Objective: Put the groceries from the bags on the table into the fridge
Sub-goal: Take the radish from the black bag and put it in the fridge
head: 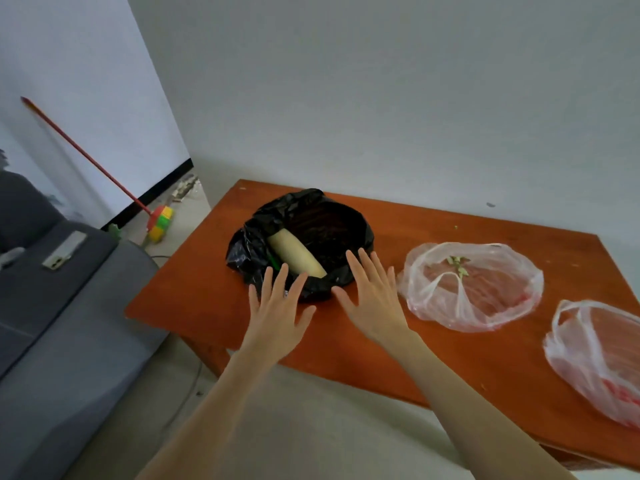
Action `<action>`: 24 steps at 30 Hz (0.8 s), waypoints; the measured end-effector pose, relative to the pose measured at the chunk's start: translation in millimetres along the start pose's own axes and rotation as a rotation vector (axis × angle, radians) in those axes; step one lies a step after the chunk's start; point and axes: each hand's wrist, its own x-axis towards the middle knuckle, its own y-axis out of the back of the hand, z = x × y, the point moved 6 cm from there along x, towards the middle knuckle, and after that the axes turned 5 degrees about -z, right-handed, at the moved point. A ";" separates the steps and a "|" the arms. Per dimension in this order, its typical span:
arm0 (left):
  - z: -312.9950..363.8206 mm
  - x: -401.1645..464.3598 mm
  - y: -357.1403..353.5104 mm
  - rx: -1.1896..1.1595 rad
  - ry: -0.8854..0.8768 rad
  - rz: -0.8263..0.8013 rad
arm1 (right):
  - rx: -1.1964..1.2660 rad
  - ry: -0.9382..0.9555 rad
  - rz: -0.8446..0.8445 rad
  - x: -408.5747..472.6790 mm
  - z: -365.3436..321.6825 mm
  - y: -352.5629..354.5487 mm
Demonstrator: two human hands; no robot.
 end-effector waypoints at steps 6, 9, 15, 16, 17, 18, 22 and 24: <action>-39.2 76.4 -6.4 -0.047 -0.067 -0.071 | -0.009 -0.092 -0.061 69.7 23.9 -34.4; -48.0 113.4 -14.6 -0.033 -0.135 -0.113 | 0.020 -0.102 -0.110 101.7 34.9 -56.5; -53.1 169.3 -41.7 -0.042 -0.243 -0.239 | 0.105 -0.021 -0.280 148.6 41.6 -109.0; -56.3 175.6 -47.3 -0.020 -0.251 -0.275 | 0.125 -0.033 -0.308 152.4 43.1 -114.5; -60.5 182.2 -52.3 0.001 -0.256 -0.309 | 0.153 -0.049 -0.338 154.7 44.6 -118.8; -64.6 188.9 -56.8 0.017 -0.263 -0.345 | 0.181 -0.067 -0.368 155.5 45.7 -121.9; -67.3 211.4 -73.2 0.181 -0.377 -0.551 | 0.252 -0.158 -0.440 150.3 55.6 -129.7; -62.8 220.7 -78.7 0.286 -0.450 -0.642 | 0.252 -0.206 -0.455 144.7 61.1 -133.7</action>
